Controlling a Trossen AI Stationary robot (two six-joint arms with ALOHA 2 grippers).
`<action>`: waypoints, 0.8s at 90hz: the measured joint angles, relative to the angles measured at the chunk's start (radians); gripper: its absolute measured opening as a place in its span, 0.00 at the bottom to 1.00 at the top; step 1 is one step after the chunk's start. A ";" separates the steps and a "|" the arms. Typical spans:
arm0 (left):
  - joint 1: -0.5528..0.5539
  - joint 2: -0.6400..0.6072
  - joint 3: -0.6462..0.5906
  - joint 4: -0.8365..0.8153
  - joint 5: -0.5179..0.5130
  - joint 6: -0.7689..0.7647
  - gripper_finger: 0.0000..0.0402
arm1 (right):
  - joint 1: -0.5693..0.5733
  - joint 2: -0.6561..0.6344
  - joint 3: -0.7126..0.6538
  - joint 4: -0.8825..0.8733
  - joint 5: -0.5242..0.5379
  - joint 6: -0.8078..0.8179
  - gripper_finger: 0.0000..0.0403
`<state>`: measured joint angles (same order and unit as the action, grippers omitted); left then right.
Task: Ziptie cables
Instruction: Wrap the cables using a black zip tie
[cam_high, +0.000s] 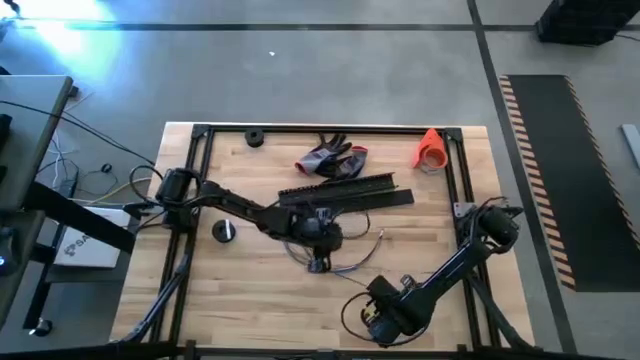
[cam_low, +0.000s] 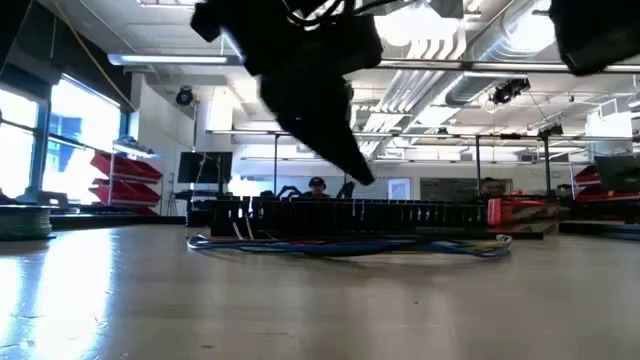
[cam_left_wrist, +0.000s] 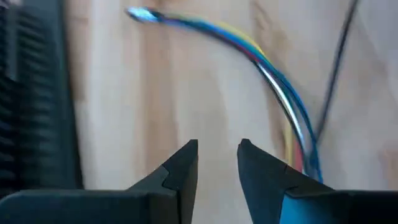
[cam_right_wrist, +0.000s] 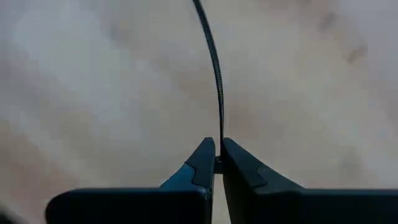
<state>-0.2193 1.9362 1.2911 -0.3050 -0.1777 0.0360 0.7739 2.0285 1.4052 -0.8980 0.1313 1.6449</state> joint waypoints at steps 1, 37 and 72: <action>-0.004 0.000 0.000 -0.009 -0.006 0.002 0.23 | 0.001 0.001 0.000 0.003 -0.007 0.013 0.00; -0.049 -0.002 0.000 -0.122 -0.020 0.014 0.23 | 0.026 0.014 0.000 -0.003 0.001 0.338 0.00; 0.016 0.003 -0.002 -0.246 0.094 0.360 0.23 | 0.019 0.014 0.000 -0.003 0.048 0.304 0.00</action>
<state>-0.2032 1.9390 1.2892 -0.5512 -0.0840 0.3965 0.7925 2.0422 1.4052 -0.9007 0.1796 1.9484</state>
